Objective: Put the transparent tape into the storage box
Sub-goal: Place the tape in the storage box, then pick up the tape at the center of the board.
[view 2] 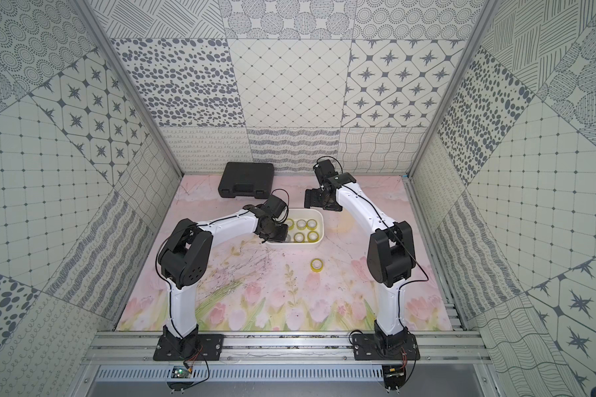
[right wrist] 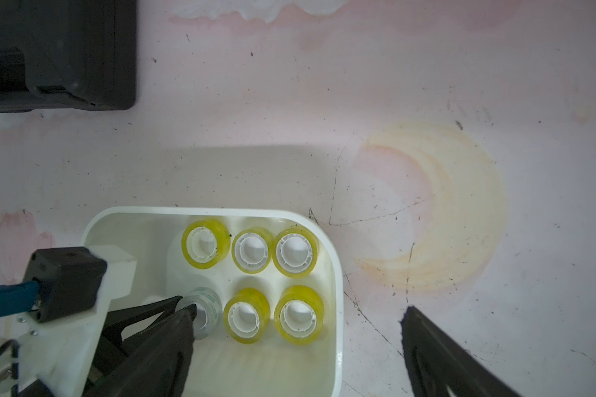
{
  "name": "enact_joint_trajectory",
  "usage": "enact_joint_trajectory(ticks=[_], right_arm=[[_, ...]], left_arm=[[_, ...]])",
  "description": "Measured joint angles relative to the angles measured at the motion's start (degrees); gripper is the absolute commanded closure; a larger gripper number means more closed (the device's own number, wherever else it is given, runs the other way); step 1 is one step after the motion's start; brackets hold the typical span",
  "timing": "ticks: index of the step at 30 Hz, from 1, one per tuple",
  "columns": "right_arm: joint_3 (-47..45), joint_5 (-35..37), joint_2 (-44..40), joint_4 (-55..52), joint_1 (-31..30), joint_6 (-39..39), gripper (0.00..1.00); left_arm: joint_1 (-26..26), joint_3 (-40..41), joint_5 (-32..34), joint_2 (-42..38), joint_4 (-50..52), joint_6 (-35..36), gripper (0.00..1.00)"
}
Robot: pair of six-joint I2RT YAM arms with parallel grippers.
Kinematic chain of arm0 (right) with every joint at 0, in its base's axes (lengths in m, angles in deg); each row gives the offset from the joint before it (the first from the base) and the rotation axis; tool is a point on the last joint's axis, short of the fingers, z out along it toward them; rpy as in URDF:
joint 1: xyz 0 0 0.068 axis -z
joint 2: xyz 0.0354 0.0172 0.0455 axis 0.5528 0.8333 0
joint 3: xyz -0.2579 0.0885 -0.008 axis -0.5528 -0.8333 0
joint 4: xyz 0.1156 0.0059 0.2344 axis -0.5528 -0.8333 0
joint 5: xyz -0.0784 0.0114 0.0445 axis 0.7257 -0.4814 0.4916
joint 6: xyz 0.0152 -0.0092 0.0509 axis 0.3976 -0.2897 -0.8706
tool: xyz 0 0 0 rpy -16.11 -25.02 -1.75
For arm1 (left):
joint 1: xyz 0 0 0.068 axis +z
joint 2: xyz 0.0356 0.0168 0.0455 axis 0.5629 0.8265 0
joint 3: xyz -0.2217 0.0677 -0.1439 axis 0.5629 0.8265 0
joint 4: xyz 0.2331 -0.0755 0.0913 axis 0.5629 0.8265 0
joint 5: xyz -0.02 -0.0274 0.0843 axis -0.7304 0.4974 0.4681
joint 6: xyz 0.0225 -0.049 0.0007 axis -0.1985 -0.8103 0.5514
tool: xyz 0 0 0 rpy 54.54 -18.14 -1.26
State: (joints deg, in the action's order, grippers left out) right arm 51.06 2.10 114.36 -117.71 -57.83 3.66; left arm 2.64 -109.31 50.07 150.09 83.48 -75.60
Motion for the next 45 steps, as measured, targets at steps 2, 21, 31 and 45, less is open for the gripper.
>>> enact_joint_trajectory(ticks=[2,21,31,45], right_arm=[[0.0,-0.3,0.0,0.2,0.0,0.0,0.03],[-8.3,-2.0,-8.2,2.0,0.0,0.0,0.04],[-26.7,-2.4,-20.2,2.3,-3.7,-0.2,0.03],[-44.0,-2.2,-22.1,9.8,-9.2,-5.7,0.13]], left_arm=[[-0.1,0.2,-0.1,-0.5,-0.4,0.0,0.74],[-0.3,5.1,0.9,-11.9,-3.7,-1.2,0.28],[-0.3,7.1,7.4,-24.2,-4.5,-1.4,0.01],[1.0,16.0,13.1,-35.3,-3.5,-5.6,0.01]])
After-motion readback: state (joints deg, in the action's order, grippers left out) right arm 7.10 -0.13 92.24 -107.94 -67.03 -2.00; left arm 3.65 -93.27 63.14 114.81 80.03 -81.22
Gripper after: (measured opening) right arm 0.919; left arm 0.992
